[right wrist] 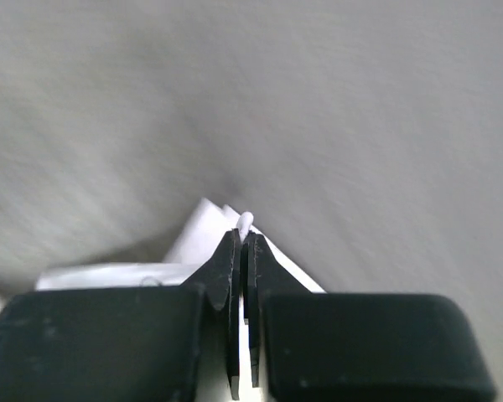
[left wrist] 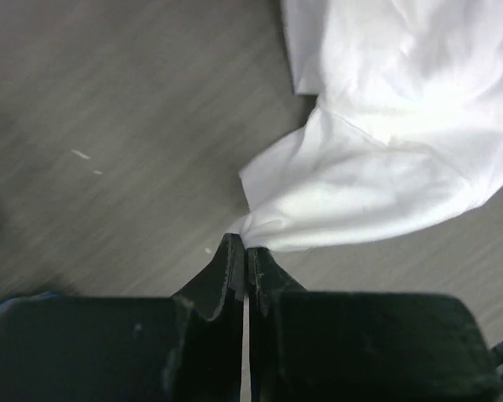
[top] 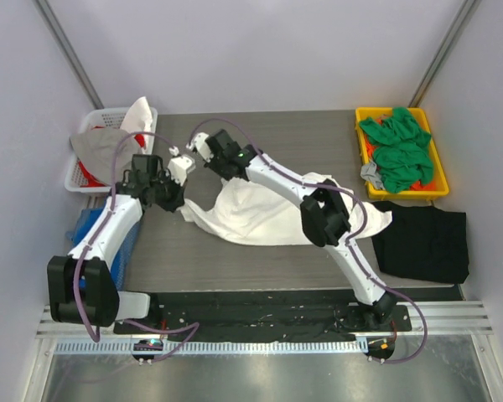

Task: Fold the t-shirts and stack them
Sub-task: Flatten out the tshirt

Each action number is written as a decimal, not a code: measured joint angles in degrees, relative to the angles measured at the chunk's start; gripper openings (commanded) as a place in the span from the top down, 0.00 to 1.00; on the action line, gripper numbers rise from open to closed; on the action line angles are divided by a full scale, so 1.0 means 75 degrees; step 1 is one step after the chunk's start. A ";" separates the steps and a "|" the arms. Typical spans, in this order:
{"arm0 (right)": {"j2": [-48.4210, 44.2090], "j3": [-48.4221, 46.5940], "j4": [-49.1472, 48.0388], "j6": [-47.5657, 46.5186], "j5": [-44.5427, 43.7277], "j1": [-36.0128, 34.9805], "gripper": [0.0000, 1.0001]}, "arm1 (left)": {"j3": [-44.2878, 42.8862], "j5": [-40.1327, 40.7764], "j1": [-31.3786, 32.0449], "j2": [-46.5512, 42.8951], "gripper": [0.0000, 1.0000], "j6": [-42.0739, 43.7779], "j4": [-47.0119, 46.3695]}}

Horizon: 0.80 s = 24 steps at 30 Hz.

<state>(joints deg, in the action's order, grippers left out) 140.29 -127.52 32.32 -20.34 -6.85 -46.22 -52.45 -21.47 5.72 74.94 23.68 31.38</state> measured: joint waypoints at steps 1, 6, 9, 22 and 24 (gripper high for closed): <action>-0.0216 0.0000 0.0114 -0.0061 -0.0277 0.0114 0.99 | -0.0332 0.0111 -0.0026 0.0108 1.00 -0.0230 0.0012; -0.1518 -0.0041 0.0530 -0.0283 -0.1399 0.1116 0.99 | -0.2390 0.0845 -0.0297 0.0883 1.00 -0.1256 -0.0280; -0.2463 0.0085 0.0545 -0.0443 -0.1935 0.1848 0.99 | -0.3657 0.1192 -0.0522 0.1399 1.00 -0.1743 -0.0166; -0.4771 0.0414 0.0571 -0.0947 -0.2999 0.3532 0.99 | -0.8317 0.1574 -0.0699 0.3480 1.00 -0.2699 0.1848; -0.4791 0.0411 0.0583 -0.1105 -0.3118 0.3602 0.99 | -0.8871 0.1571 -0.0699 0.3663 1.00 -0.2716 0.2142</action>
<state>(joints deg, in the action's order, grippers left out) 104.36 -124.44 36.69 -28.62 -30.24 -19.20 -118.98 -9.69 0.47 102.41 3.31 47.44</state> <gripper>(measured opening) 0.038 0.041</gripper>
